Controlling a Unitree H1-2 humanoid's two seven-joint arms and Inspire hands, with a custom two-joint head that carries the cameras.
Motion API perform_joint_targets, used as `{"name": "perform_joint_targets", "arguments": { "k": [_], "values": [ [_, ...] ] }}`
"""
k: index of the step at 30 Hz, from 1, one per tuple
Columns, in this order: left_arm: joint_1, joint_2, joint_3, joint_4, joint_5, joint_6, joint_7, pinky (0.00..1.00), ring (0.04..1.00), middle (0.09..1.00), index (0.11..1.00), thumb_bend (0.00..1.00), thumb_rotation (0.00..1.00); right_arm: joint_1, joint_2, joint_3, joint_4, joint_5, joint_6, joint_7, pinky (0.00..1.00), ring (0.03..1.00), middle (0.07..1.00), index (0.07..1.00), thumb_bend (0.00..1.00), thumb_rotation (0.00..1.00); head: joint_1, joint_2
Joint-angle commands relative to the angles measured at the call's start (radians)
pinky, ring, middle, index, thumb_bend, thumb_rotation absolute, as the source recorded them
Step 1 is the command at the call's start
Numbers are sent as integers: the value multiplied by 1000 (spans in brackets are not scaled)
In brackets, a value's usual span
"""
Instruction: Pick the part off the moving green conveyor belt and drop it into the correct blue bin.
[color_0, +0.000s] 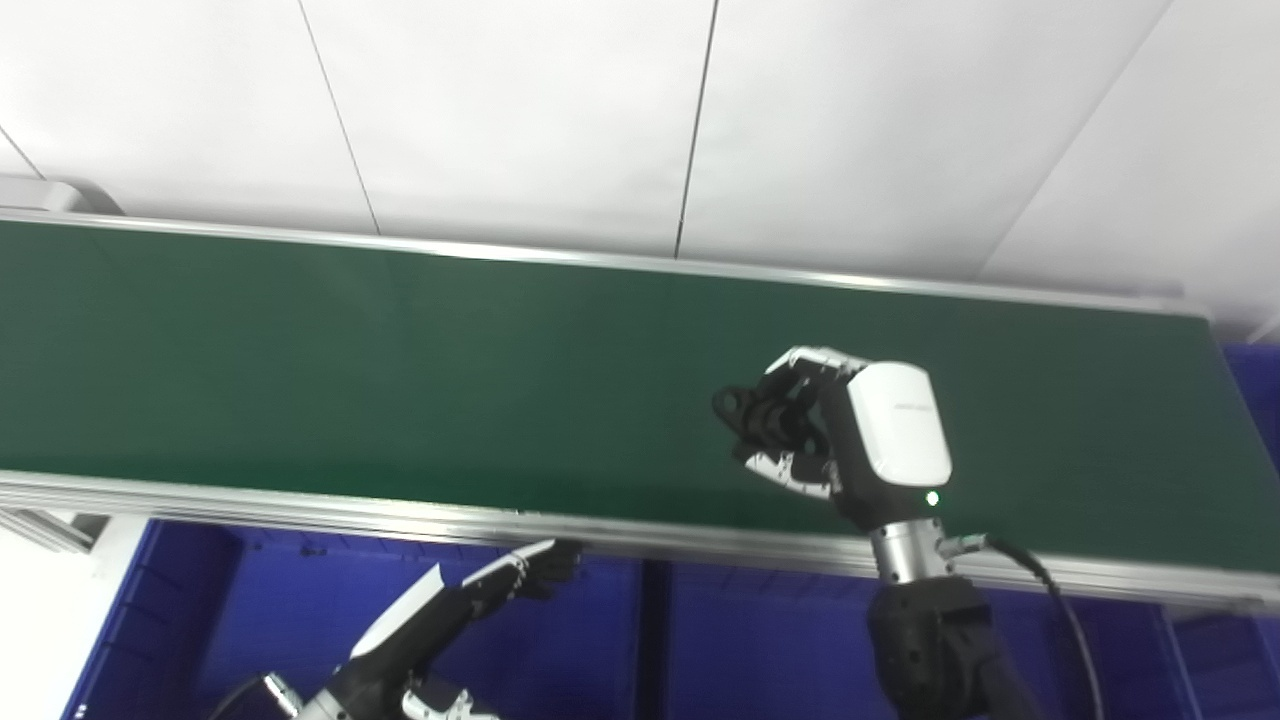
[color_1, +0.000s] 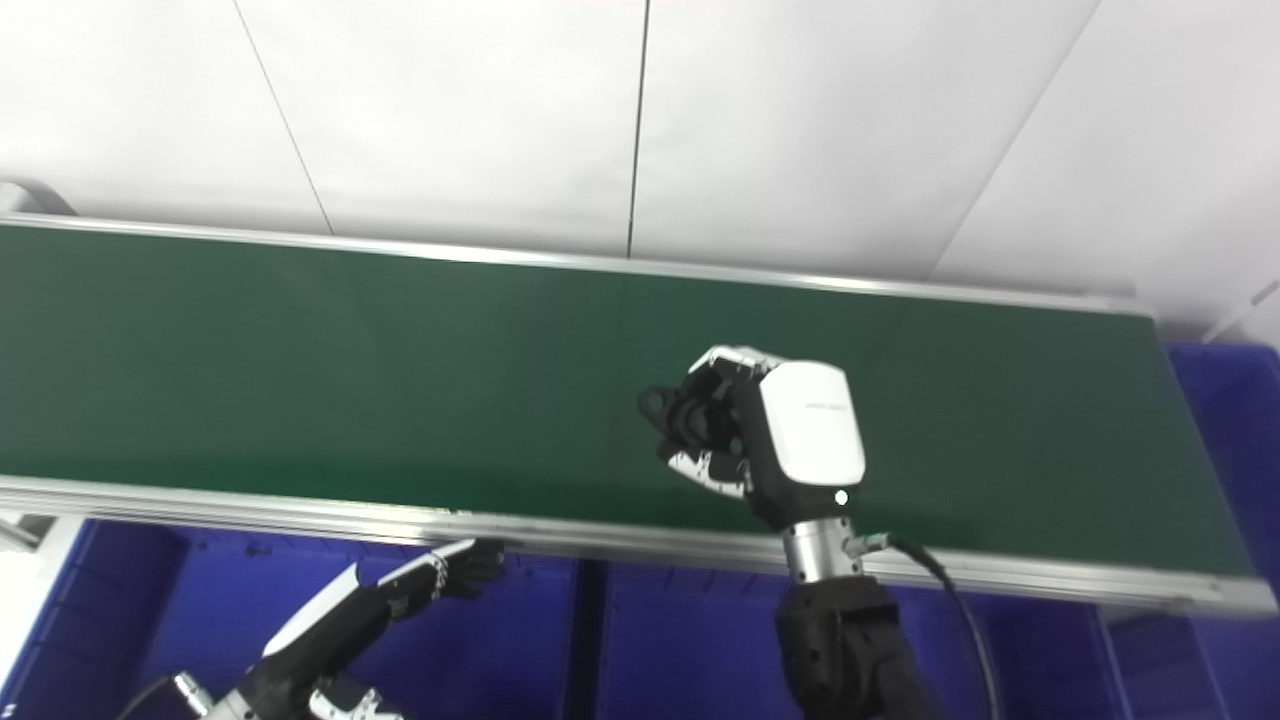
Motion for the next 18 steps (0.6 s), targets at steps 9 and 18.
{"name": "perform_joint_targets", "arguments": {
  "k": [9,18],
  "values": [
    [-2,-25,22,-70,-48,-4,-16,856,894,916,912,1000,421,253,-60,28,-113,75,-139,62,278,409,537,473,487,0,54,62],
    [-13,-62,31,-107,22,48,-3,818,876,908,909,1000,434,299,-121,2,-70,206,-85,272,245,422,450,488,507,0,122,98]
  ]
}}
